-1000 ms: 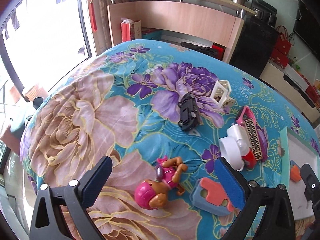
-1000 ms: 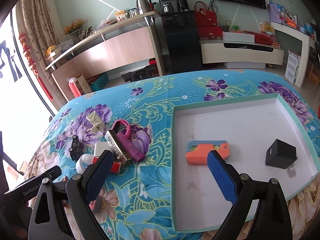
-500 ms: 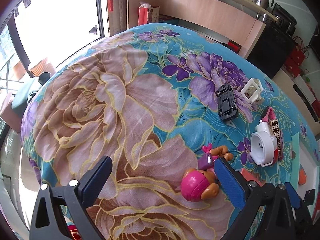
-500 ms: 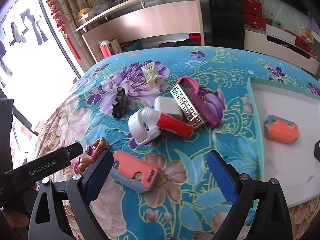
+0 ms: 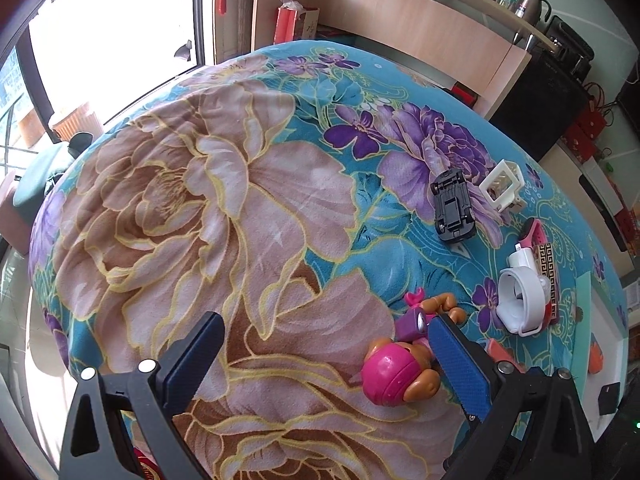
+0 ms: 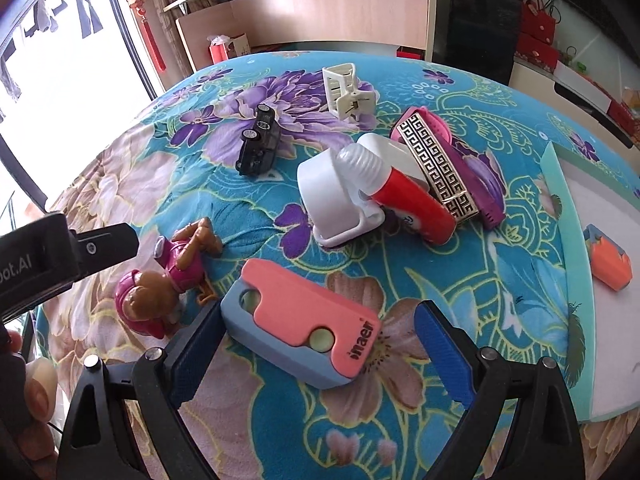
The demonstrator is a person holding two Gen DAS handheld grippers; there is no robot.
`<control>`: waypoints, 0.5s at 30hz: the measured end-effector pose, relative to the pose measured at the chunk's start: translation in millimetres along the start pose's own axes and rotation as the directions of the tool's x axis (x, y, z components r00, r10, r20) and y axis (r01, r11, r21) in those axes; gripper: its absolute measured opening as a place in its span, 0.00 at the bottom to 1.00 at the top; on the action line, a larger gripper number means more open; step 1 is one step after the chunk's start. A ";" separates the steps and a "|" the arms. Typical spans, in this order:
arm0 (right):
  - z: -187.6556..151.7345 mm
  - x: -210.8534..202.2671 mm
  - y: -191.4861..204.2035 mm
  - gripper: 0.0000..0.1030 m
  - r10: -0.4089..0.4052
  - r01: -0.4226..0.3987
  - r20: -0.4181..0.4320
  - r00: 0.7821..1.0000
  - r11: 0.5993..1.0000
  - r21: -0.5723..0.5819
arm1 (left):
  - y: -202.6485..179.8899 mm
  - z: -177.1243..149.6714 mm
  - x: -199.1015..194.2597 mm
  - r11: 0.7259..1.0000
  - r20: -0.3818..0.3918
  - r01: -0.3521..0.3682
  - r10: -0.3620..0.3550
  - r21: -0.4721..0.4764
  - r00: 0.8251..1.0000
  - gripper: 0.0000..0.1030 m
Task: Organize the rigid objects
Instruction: 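Grasp the pink doll figure with the left tool while the right tool grasps the pink-grey toy knife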
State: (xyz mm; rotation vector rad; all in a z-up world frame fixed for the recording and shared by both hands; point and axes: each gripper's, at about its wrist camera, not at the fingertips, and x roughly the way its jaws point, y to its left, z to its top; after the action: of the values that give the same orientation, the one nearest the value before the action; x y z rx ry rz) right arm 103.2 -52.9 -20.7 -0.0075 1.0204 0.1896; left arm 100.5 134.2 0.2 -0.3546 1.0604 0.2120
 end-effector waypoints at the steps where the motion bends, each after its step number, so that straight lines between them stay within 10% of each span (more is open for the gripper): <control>1: -0.1 0.3 -2.3 0.92 -0.009 0.009 -0.001 1.000 1.000 0.004 | -1.8 -0.3 0.5 1.000 -0.002 0.005 -0.005 0.005 1.000 1.00; 15: -0.9 -5.0 -35.7 0.82 -0.072 0.072 0.001 0.997 0.995 0.071 | -28.0 -11.8 19.7 0.996 -0.090 0.047 -0.040 0.078 0.995 1.00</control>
State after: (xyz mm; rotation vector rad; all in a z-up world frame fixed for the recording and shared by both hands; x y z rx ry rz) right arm 105.6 -88.8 -19.8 0.0200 1.0214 0.0875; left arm 109.8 103.8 -17.2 -0.3167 1.1438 0.1151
